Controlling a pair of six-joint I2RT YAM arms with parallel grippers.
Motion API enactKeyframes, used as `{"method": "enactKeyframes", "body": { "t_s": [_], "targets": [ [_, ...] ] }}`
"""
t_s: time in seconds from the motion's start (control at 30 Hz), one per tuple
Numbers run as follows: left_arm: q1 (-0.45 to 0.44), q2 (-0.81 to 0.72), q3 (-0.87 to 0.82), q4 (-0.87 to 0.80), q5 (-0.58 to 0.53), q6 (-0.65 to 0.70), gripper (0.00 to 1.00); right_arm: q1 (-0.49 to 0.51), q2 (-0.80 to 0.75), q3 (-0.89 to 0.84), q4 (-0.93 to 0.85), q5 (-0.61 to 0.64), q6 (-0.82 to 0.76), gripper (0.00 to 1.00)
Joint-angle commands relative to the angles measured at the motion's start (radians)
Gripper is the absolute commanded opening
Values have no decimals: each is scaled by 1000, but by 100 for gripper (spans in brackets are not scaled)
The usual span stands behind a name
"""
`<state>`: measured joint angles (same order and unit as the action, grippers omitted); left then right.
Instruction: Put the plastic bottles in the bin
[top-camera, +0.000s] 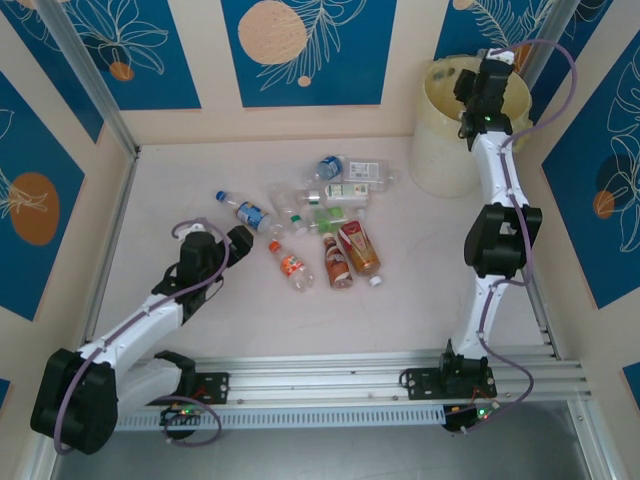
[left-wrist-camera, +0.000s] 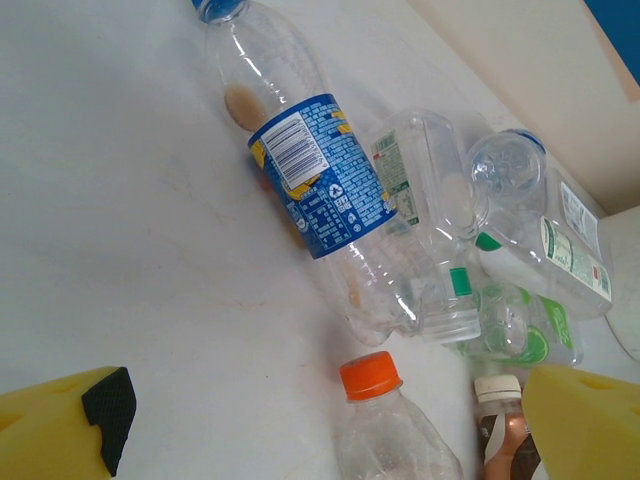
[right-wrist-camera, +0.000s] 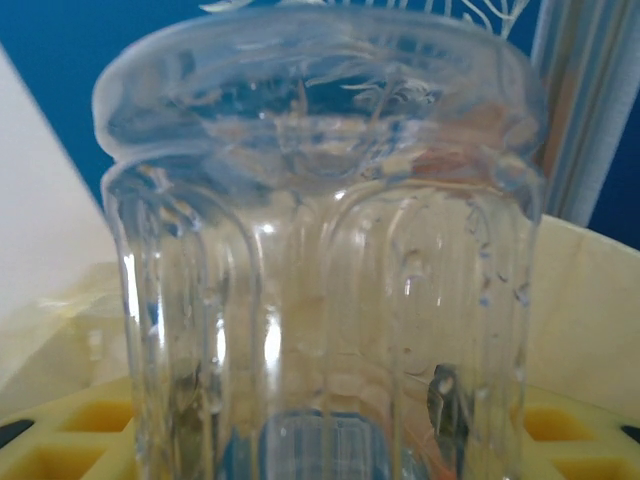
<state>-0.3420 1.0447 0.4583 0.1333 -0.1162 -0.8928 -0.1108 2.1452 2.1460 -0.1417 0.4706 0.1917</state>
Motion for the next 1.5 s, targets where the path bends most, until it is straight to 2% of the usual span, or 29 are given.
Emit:
{"method": "enactKeyframes", "body": {
  "t_s": [0.0,0.17,0.27,0.37,0.6,0.67,0.87,1.0,1.13,1.47],
  "targets": [
    [17,24,1,0,-9,-18,100,-16,74,93,-48,91,-61,44],
    [17,32,17,-30,1,-22,100,-11,227,322,-153,188,-118,54],
    [17,14,3,-31,-10,-29,100,-9,253,353,-145,261,-124,64],
    [17,2,0,-49,-27,-26,100,-7,247,353,-158,257,-107,74],
    [17,27,13,-59,-27,-33,100,-7,174,274,-161,148,-22,84],
    [16,40,20,-61,-15,-36,100,-10,158,251,-161,120,11,100],
    [17,53,24,-73,-9,-37,100,0,98,146,-93,80,44,100],
    [17,55,26,-80,-17,-32,100,1,-8,-46,79,14,113,100],
    [18,61,28,-86,-16,-30,100,3,-127,-263,333,-71,176,99],
    [18,100,84,-141,14,-22,100,36,-335,-559,521,-182,191,100]
  ]
}}
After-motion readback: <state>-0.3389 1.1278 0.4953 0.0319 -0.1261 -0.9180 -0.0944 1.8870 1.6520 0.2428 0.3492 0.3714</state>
